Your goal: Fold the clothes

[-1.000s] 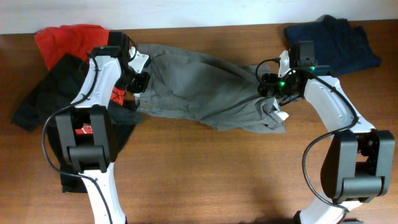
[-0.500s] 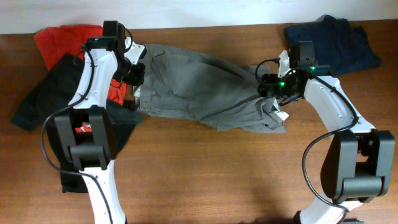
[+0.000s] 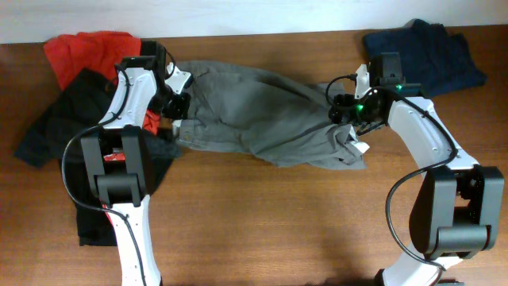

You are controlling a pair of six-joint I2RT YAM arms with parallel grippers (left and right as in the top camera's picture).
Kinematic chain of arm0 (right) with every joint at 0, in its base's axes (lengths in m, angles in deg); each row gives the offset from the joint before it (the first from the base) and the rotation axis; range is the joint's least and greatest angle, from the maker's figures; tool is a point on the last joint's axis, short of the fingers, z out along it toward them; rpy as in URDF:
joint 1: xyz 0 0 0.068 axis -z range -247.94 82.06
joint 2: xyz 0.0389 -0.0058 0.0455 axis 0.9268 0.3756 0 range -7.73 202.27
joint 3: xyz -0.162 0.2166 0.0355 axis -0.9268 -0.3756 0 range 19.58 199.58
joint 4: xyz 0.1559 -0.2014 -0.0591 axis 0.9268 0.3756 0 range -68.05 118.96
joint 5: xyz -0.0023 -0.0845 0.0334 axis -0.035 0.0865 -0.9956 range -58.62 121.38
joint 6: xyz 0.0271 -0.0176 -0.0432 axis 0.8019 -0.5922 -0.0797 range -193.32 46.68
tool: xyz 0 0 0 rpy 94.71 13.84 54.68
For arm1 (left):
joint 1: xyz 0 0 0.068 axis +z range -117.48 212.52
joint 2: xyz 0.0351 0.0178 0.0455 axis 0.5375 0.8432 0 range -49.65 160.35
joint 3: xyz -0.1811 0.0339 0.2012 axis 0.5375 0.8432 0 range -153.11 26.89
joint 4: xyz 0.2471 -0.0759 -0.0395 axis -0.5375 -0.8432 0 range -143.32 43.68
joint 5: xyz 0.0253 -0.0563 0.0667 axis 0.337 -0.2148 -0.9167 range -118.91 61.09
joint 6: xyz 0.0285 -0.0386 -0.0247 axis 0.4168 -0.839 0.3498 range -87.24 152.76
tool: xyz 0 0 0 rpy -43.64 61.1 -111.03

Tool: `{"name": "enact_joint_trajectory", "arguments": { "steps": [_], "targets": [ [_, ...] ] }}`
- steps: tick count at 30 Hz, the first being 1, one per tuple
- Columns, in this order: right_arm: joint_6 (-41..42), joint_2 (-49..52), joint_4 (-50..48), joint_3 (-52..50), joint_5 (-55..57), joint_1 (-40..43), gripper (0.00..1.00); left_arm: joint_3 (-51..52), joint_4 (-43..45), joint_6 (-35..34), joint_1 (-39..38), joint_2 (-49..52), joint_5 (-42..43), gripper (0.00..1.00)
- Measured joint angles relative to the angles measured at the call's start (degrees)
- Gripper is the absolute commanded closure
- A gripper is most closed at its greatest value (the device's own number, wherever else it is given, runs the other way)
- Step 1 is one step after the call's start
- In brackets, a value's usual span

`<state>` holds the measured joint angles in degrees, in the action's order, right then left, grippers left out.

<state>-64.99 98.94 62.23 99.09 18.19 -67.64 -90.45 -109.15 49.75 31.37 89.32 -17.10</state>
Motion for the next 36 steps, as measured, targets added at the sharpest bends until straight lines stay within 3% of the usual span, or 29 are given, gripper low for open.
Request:
{"name": "enact_joint_trajectory", "arguments": {
  "steps": [5,12,17,24,33,36],
  "targets": [
    [0.0,0.0,0.0,0.0,0.0,0.0,0.23,0.0,-4.3,0.2,0.0,0.0,0.3,0.57],
    [0.1,0.0,0.0,0.0,0.0,0.0,0.26,0.0,-5.3,0.0,0.0,0.0,0.5,0.57],
    [2.7,0.0,5.0,0.0,0.0,0.3,0.21,-0.9,-7.1,0.0,0.0,0.0,0.9,0.51],
    [3.0,0.0,8.5,0.0,0.0,1.3,0.16,-16.7,-17.1,0.0,0.0,-0.1,1.4,0.46],
    [3.3,0.0,4.8,-3.5,-1.2,5.8,0.16,-18.5,-13.5,1.6,-0.2,-0.2,6.8,0.48],
    [1.5,0.0,3.8,-3.6,-4.2,8.5,0.12,-18.5,-12.7,1.9,-1.0,-0.1,7.8,0.54]
  ]
}}
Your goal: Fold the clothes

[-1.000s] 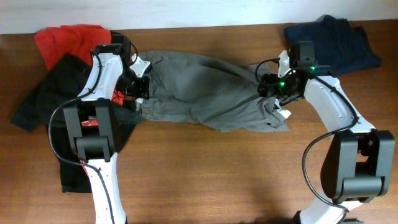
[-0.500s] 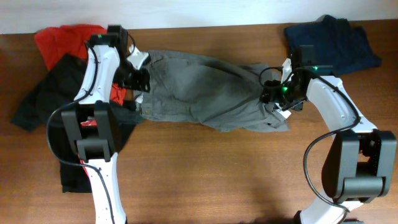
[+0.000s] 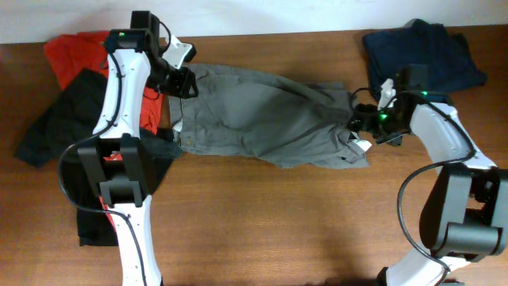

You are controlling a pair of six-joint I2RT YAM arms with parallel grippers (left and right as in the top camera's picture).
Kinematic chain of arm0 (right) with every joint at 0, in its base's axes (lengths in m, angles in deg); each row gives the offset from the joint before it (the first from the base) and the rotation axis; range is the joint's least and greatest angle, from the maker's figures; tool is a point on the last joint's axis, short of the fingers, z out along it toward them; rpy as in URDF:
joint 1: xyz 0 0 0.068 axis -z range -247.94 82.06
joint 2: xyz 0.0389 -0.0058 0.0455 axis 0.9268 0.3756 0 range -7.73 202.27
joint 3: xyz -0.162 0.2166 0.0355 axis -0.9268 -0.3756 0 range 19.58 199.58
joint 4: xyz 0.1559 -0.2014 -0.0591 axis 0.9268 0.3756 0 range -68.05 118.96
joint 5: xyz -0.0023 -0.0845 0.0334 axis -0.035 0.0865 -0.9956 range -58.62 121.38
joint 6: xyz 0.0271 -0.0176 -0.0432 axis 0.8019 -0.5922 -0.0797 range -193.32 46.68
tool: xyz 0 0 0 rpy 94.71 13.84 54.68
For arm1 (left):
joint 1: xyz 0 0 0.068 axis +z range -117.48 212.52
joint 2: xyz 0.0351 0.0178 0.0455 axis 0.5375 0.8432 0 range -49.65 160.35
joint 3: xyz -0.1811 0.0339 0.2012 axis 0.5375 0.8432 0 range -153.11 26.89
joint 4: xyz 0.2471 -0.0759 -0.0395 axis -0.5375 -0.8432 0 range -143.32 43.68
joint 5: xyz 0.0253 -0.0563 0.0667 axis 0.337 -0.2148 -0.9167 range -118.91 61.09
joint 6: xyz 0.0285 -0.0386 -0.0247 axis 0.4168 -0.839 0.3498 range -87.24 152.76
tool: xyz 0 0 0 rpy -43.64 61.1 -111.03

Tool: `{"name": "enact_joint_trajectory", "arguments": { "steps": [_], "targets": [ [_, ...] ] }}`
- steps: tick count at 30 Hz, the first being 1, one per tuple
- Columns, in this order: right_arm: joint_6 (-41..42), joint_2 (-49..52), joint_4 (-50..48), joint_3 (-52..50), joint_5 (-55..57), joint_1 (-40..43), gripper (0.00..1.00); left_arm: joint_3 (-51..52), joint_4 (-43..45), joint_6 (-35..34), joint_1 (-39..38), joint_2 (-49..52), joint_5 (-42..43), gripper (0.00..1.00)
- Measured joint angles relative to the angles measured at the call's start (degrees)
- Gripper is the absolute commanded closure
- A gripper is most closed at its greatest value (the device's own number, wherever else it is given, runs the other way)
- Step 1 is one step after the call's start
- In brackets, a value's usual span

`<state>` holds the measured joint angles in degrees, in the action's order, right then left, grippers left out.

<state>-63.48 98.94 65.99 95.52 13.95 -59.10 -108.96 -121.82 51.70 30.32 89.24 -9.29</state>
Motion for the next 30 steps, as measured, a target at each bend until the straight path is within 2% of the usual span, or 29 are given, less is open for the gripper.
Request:
{"name": "enact_joint_trajectory", "arguments": {
  "steps": [5,16,22,23,30],
  "targets": [
    [-4.0,1.0,-1.0,0.0,-6.2,1.5,0.09,0.0,-0.2,0.4,-1.7,2.6,0.8,0.55],
    [-5.8,9.0,-3.0,0.0,-12.1,1.6,0.09,0.6,-3.1,0.8,-2.3,7.8,-3.4,0.82],
    [-5.1,10.2,-5.8,0.3,-15.1,2.7,0.10,0.6,-3.2,0.9,-2.3,10.5,-3.8,0.88],
    [-4.9,10.6,-6.7,0.4,-15.8,3.1,0.17,0.6,-3.2,0.9,-2.3,10.5,-3.8,0.89],
    [-4.5,12.8,-12.0,2.1,-13.9,3.1,0.23,0.6,-3.1,0.8,-2.3,10.6,-3.8,0.89]
  ]
}}
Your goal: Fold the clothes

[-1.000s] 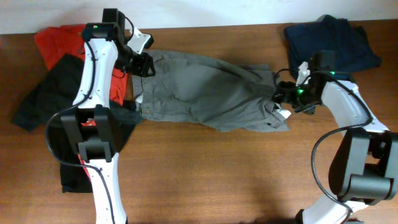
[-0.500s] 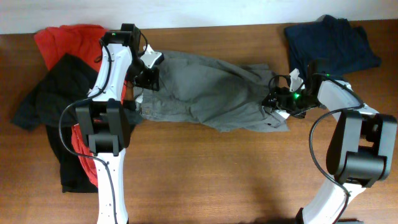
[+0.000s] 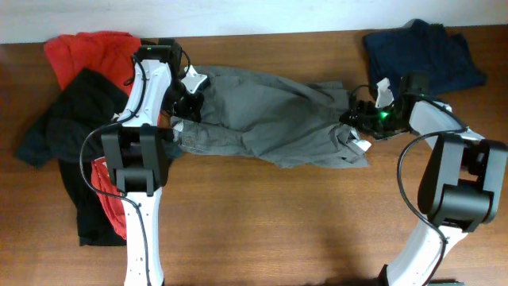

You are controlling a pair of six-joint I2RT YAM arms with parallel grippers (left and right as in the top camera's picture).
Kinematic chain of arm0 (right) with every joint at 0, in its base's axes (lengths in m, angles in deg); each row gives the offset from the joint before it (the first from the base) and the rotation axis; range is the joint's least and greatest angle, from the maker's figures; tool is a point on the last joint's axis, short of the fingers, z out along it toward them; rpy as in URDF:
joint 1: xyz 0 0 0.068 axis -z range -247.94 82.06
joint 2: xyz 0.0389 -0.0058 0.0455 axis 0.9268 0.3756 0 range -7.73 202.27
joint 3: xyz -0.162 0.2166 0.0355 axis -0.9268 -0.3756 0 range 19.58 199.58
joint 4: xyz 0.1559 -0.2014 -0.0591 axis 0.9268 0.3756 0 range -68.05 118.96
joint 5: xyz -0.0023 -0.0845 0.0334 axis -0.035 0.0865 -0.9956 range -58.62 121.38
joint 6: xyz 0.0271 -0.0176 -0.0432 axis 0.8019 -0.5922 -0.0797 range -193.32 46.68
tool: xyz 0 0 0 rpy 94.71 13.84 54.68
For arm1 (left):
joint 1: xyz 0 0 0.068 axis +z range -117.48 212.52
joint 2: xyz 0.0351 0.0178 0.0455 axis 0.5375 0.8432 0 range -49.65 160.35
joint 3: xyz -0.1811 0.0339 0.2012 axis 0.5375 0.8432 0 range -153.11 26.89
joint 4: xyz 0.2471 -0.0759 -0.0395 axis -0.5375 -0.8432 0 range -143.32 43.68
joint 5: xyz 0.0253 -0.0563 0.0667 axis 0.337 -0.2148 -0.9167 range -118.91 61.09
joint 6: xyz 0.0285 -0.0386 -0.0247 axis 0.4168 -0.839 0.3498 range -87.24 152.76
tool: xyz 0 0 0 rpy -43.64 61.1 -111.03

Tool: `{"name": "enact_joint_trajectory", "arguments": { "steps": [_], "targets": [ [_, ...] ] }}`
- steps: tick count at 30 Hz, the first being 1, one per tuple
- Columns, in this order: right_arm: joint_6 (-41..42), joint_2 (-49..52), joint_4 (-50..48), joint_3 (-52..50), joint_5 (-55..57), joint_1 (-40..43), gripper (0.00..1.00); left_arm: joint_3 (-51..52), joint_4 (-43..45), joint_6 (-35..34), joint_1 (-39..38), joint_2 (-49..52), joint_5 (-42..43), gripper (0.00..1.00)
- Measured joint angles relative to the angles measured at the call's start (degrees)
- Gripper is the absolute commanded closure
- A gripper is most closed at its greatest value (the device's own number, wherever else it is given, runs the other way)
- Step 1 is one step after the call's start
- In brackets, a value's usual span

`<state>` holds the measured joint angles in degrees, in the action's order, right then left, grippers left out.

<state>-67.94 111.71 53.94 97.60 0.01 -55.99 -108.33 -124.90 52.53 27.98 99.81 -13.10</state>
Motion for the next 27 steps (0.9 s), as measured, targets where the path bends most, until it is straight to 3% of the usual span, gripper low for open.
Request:
{"name": "enact_joint_trajectory", "arguments": {
  "steps": [5,8,14,20,27],
  "targets": [
    [-0.2,0.1,-0.8,1.3,11.4,-5.4,0.35,0.0,0.0,0.0,0.0,0.0,0.0,0.89],
    [1.2,0.3,-0.5,1.7,19.8,-8.9,0.58,0.0,0.0,0.0,0.0,0.0,0.0,0.89],
    [3.4,0.5,0.2,1.7,22.4,-10.3,0.96,0.0,0.1,0.0,0.0,0.0,0.0,0.90],
    [5.4,0.5,0.3,1.7,20.6,-9.5,0.96,0.0,0.1,0.0,0.0,0.0,0.0,0.93],
    [5.0,0.9,4.1,1.7,9.8,-3.5,0.96,0.0,0.2,-0.2,-0.4,0.0,-0.2,0.95]
  ]
}}
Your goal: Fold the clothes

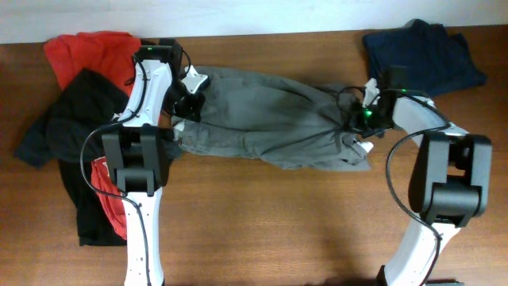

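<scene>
Grey trousers (262,119) lie spread lengthwise across the middle of the wooden table (278,222), creased and bunched at the right end. My left gripper (188,99) sits at their left end by the waistband, apparently shut on the cloth. At the right end, my right gripper (355,119) is pressed into the bunched hem, apparently shut on it. The fingertips of both are largely hidden by the arms and the fabric.
A red garment (79,48) and a black one (59,119) are heaped at the far left, with more red cloth (107,199) under the black. A dark blue garment (425,52) lies at the back right corner.
My right gripper has shifted a little left and toward the back at the trousers' right end, and the cloth there is more bunched. The left arm and the left end have not moved.
Both grippers were first at the ends of the rumpled trousers. Then the left gripper stood higher at the back left corner and the right farther right, with the trousers stretched longer. Then the left had come down to the waistband, and now the right end is gathered slightly.
</scene>
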You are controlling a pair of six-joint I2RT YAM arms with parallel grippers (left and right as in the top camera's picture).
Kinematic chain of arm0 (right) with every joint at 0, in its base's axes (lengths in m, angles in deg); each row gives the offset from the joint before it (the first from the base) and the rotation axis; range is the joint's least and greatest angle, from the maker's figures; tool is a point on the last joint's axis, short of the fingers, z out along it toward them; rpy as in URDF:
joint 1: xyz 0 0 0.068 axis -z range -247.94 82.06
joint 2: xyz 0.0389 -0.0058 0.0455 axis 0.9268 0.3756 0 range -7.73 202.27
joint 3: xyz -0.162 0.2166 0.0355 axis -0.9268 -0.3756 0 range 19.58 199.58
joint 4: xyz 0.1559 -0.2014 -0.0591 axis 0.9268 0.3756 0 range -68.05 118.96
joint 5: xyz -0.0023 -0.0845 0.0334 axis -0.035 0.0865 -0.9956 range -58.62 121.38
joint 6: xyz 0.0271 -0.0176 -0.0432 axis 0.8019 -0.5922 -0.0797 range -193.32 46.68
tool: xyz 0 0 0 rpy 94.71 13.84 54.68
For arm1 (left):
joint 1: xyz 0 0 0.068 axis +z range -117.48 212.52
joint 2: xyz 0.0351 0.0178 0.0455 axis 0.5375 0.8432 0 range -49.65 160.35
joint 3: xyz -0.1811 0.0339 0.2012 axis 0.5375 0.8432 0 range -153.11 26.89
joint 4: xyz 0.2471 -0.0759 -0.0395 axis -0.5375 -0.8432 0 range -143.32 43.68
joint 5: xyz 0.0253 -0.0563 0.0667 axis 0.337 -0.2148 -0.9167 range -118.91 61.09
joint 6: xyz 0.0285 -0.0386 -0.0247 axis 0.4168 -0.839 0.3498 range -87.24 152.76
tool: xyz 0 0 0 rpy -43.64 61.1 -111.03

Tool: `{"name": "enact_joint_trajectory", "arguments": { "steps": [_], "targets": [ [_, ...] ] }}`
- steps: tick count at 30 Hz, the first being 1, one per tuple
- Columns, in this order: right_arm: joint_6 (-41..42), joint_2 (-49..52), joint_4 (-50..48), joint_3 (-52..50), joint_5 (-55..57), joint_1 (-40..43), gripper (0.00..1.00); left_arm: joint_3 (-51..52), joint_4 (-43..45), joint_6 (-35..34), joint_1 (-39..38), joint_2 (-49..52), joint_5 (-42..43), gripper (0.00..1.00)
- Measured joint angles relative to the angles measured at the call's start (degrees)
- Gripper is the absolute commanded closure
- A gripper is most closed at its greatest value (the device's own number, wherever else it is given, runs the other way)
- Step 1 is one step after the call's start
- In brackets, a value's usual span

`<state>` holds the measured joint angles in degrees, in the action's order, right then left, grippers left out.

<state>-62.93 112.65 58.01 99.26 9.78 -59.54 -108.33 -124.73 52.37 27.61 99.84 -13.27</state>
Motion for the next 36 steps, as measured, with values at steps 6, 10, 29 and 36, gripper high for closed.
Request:
{"name": "enact_joint_trajectory", "arguments": {
  "steps": [6,10,29,36],
  "targets": [
    [-3.3,-3.2,5.9,-3.1,-3.3,5.7,0.96,0.0,0.2,-0.1,-3.4,0.0,0.3,0.98],
    [-5.3,-8.6,7.3,-3.6,-3.4,6.2,0.96,0.0,0.2,-1.0,-5.8,0.0,0.1,1.00],
    [-7.2,-13.1,11.8,-1.2,-4.1,6.2,0.96,-15.8,-6.0,-3.1,-2.4,2.0,-0.2,0.99],
    [-3.7,-13.1,16.9,-1.0,6.9,7.2,0.95,-16.0,-6.3,-3.1,-1.2,2.0,-0.9,0.99]
  ]
}}
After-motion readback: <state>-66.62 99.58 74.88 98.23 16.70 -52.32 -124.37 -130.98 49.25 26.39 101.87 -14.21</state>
